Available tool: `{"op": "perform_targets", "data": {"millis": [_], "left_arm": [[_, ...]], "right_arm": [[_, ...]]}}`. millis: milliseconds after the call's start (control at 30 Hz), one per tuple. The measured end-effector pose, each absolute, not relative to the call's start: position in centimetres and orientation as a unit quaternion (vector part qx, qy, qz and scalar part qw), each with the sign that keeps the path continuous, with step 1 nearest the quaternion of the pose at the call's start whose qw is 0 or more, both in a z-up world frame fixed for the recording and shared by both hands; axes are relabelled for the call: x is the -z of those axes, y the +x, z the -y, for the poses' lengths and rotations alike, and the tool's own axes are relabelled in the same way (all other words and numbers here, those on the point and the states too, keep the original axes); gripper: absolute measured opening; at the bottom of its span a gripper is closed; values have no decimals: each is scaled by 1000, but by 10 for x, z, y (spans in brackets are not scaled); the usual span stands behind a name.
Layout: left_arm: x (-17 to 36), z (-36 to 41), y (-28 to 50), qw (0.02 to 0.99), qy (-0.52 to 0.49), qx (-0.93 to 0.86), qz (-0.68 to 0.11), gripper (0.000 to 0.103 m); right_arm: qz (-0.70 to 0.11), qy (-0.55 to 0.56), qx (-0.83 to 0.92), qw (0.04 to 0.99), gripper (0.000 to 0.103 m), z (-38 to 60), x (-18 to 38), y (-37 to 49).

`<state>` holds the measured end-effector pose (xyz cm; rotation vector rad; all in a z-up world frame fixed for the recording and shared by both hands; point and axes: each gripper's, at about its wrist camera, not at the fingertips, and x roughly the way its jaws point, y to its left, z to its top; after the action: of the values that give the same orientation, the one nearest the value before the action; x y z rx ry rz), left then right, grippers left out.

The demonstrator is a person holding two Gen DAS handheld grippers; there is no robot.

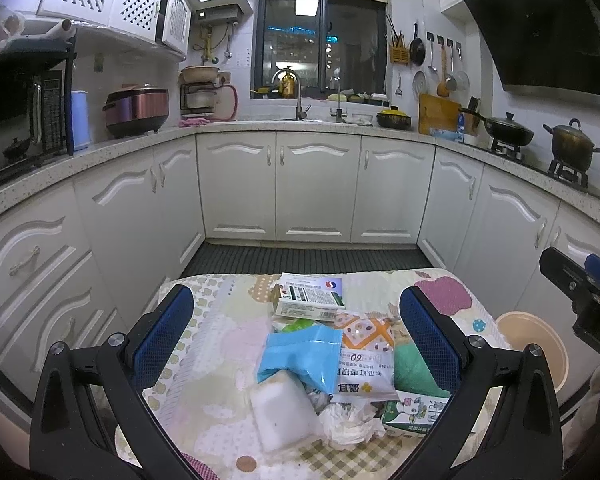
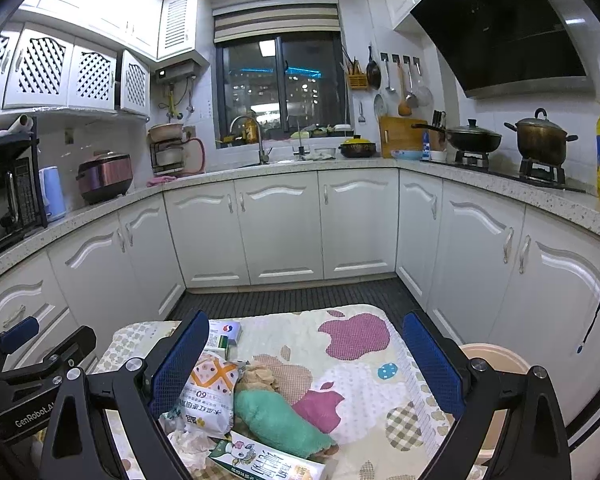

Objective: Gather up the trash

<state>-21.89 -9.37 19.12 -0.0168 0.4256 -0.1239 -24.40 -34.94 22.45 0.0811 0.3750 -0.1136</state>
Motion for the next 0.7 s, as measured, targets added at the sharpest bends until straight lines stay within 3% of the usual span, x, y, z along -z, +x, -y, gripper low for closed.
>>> {"op": "perform_targets", "data": {"millis": [700], "left_arm": [[-192, 95, -220, 976, -9, 59, -207, 103]], "right_arm": [[-182, 41, 65, 980, 97, 352, -224, -242]]}}
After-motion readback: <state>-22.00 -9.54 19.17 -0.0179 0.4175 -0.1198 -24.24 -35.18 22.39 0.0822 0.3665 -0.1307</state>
